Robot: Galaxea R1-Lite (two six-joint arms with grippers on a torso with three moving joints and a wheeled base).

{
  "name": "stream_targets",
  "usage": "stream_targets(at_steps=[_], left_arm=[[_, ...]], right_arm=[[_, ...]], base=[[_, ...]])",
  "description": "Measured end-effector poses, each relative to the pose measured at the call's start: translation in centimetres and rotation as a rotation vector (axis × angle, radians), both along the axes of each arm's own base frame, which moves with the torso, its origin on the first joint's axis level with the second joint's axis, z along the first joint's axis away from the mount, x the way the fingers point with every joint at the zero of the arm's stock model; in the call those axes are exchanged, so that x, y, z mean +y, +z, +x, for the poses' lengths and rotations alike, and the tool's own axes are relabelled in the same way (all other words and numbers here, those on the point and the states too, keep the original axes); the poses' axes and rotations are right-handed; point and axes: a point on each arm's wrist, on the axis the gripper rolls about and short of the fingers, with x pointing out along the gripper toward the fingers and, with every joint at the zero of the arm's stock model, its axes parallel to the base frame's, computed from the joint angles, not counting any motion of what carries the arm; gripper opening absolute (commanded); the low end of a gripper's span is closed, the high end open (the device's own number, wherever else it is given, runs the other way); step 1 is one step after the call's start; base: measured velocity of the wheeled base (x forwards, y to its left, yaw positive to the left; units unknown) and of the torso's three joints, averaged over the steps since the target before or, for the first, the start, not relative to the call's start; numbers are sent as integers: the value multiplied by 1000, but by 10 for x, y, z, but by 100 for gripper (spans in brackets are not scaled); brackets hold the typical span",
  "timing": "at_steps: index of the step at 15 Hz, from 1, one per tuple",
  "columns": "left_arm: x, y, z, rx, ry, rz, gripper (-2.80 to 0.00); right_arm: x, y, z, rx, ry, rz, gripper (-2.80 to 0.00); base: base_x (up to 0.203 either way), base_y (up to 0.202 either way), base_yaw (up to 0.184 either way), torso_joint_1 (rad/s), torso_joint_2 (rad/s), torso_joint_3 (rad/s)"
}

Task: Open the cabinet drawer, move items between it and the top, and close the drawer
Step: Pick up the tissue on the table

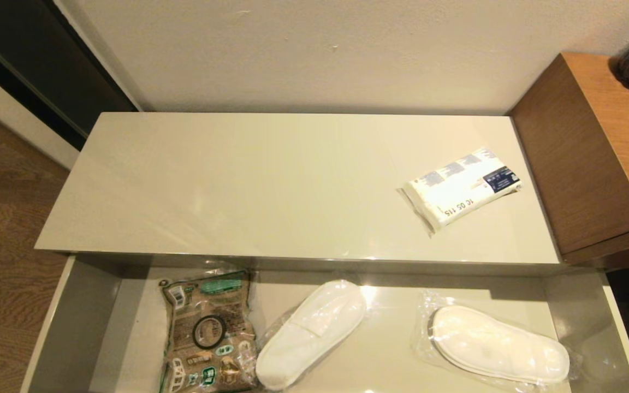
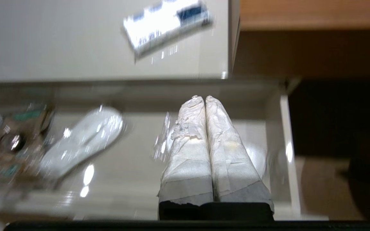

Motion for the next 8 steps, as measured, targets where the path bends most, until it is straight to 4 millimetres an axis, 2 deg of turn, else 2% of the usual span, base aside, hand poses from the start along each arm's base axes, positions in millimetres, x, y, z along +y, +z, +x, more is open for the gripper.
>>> stream_targets(at_steps=[1,2,4,6,8], left_arm=[[0,0,0,0,0,0,-280],[0,0,0,0,0,0,-280],[0,0,0,0,0,0,-280],[0,0,0,0,0,0,-280],[0,0,0,0,0,0,-280]], right_arm=[[0,7,0,69,5,26,-280],[0,24,5,102,4,59,-280],[0,68,33,153,-11,106,-280],[-1,116,82,229,-28,141,-280],[-2,150,144,312,-34,181,-280]], base=[[0,0,0,0,0,0],[0,0,0,0,0,0],[0,0,0,0,0,0],[0,0,0,0,0,0],[0,0,0,0,0,0]])
